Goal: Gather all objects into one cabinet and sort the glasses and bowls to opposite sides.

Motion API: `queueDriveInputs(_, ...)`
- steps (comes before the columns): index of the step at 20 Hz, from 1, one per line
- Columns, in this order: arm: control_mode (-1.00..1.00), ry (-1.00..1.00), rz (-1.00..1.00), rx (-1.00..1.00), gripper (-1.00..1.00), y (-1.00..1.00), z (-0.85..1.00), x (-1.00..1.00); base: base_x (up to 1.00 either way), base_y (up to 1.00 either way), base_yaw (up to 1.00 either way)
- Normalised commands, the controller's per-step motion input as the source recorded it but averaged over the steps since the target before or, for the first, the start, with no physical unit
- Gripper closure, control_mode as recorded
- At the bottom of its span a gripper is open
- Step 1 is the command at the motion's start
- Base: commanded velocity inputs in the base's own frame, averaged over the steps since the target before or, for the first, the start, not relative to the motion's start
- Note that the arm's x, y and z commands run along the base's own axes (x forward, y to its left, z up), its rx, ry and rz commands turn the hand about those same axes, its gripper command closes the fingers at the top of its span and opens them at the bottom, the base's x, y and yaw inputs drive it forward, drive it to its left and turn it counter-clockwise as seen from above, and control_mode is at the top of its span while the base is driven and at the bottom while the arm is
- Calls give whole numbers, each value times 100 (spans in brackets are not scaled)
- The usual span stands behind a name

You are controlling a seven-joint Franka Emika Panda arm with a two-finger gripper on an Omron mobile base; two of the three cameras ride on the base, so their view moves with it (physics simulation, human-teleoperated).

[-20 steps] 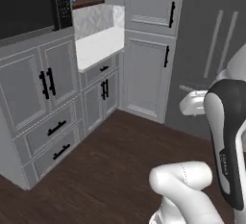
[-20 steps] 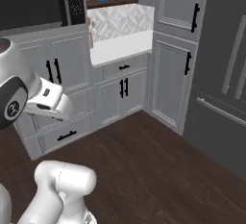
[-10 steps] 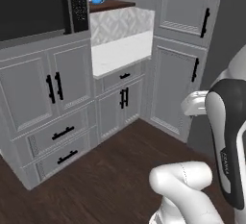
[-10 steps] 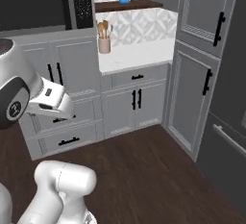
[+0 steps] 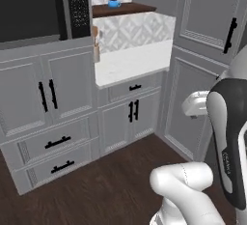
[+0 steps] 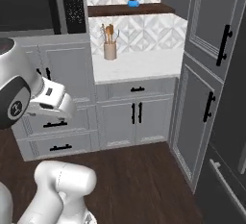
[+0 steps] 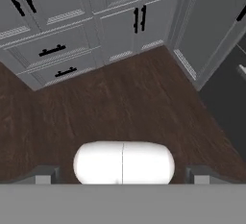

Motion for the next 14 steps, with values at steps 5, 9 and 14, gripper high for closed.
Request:
queueDriveInputs(5, 100, 0, 0, 0, -100, 0, 0, 0, 59, -69, 36)
queueDriveInputs(9, 100, 0, 0, 0, -100, 0, 0, 0, 82, -64, 36)
queueDriveInputs(14, 100, 0, 0, 0, -100, 0, 0, 0, 88, -47, 33)
